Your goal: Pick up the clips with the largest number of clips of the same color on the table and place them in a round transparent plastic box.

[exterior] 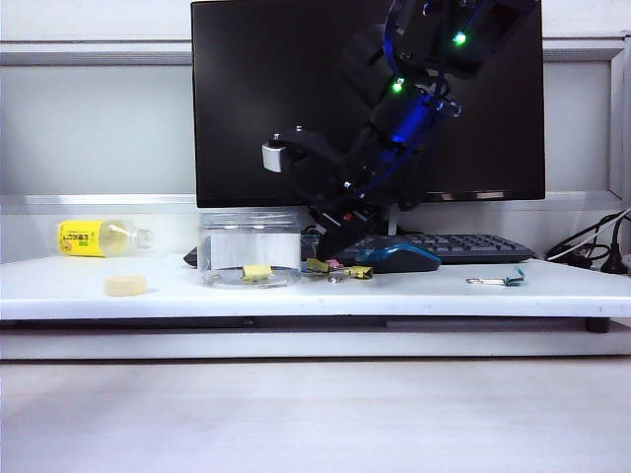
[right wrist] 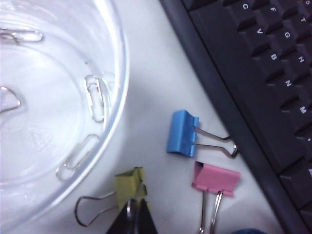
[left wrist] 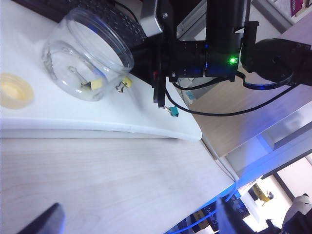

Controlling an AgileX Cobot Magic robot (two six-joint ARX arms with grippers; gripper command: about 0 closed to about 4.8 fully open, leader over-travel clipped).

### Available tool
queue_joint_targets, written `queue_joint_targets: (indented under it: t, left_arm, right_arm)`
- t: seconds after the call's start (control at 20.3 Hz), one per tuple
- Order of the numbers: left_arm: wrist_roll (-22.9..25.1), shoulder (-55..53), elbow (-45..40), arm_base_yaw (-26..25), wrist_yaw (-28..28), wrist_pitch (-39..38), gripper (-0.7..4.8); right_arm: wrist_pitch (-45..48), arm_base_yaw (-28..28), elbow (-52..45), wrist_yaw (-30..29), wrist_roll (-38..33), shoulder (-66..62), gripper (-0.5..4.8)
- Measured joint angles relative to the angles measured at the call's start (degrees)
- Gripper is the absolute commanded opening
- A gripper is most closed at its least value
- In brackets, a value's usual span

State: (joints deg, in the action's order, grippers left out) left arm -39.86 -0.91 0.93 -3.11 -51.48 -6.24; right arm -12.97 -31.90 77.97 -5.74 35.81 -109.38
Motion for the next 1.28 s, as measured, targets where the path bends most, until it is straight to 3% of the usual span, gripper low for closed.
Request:
queue_joint_targets:
  t: [0.39,0.59,0.69,1.08,1.23,1.28]
  left_arm:
    - [0.0,0.0,0.0,0.0,0.0,0.0,4.12]
    - [0.0,0.0,0.0,0.0,0.0,0.0,4.12]
    - [0.0,0.0,0.0,0.0,0.0,0.0,4.12]
    - [0.0,0.0,0.0,0.0,0.0,0.0,4.12]
    - [0.0,0.0,0.0,0.0,0.0,-0.2,4.12]
    - [0.0,0.0,0.0,0.0,0.0,-0.6,4.12]
  right_arm:
    - [-6.1,0.0,5.9,3.0,-1.8,1.9,-0.01]
    - [-10.7,-0.3,11.1,-3.3,-6.3,4.7,-0.01]
    - [-13.1,-0.7,11.3,-12.0,-9.5,5.8,-0.01]
    - [-15.7,-2.1,11.3,-16.5,-11.6,5.0,0.01]
    - [-16.5,-2.0,11.3,-17.9,-12.0,3.2,0.91]
    - [-16.9,-2.0,11.3,-17.9,-12.0,2.5,1.0]
